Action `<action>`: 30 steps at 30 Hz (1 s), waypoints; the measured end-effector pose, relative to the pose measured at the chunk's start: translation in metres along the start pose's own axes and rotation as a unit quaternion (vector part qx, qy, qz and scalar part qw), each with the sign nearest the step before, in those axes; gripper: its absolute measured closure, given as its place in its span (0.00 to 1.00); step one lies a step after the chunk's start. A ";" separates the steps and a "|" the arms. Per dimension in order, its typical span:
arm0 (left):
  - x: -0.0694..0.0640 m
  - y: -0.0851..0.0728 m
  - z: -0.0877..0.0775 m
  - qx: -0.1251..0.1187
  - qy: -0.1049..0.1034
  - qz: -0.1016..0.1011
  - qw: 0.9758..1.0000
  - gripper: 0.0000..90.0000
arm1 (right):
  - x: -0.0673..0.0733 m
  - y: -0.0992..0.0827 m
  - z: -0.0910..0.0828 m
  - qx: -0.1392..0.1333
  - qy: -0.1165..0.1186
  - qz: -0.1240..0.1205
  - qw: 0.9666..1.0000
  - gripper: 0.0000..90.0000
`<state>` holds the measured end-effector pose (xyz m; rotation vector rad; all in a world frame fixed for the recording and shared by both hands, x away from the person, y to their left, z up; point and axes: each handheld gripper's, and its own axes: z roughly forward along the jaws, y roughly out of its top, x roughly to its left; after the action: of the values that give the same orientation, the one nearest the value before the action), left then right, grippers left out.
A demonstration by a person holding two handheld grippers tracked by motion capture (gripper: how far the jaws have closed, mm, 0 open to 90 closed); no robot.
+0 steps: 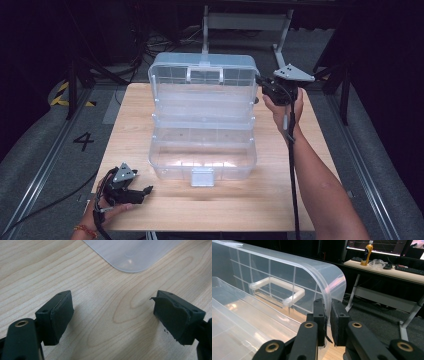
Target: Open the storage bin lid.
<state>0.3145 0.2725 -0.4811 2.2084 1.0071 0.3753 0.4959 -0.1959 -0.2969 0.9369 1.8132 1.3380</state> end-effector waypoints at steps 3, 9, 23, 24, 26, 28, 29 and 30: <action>0.000 0.001 0.001 -0.002 0.000 0.003 1.000 0.18 | -0.001 0.000 0.001 0.001 0.001 0.002 1.000 0.93; 0.001 0.001 0.001 -0.002 0.000 0.005 1.000 0.18 | -0.003 0.001 0.006 0.004 0.000 0.004 1.000 0.93; 0.001 0.001 0.001 -0.004 0.001 0.006 1.000 0.18 | -0.008 0.002 0.015 0.011 -0.001 0.011 1.000 0.93; 0.001 0.001 0.001 -0.004 0.001 0.004 1.000 0.18 | -0.009 0.002 0.016 0.011 -0.002 0.008 1.000 0.92; 0.000 0.001 0.001 -0.003 0.000 0.003 1.000 0.18 | -0.009 0.002 0.018 0.011 -0.002 0.007 1.000 0.92; 0.001 0.001 0.001 -0.003 0.001 0.004 1.000 0.18 | -0.010 0.002 0.018 0.012 -0.002 0.009 1.000 0.92; 0.001 0.001 0.001 -0.004 0.001 0.004 1.000 0.18 | -0.011 0.002 0.019 0.013 -0.001 0.009 1.000 0.92; 0.000 0.001 0.001 -0.003 0.000 0.004 1.000 0.18 | -0.011 0.002 0.020 0.013 -0.001 0.009 1.000 0.92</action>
<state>0.3156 0.2721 -0.4816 2.2066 0.9975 0.3823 0.5190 -0.1957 -0.2987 0.9697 1.8301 1.3269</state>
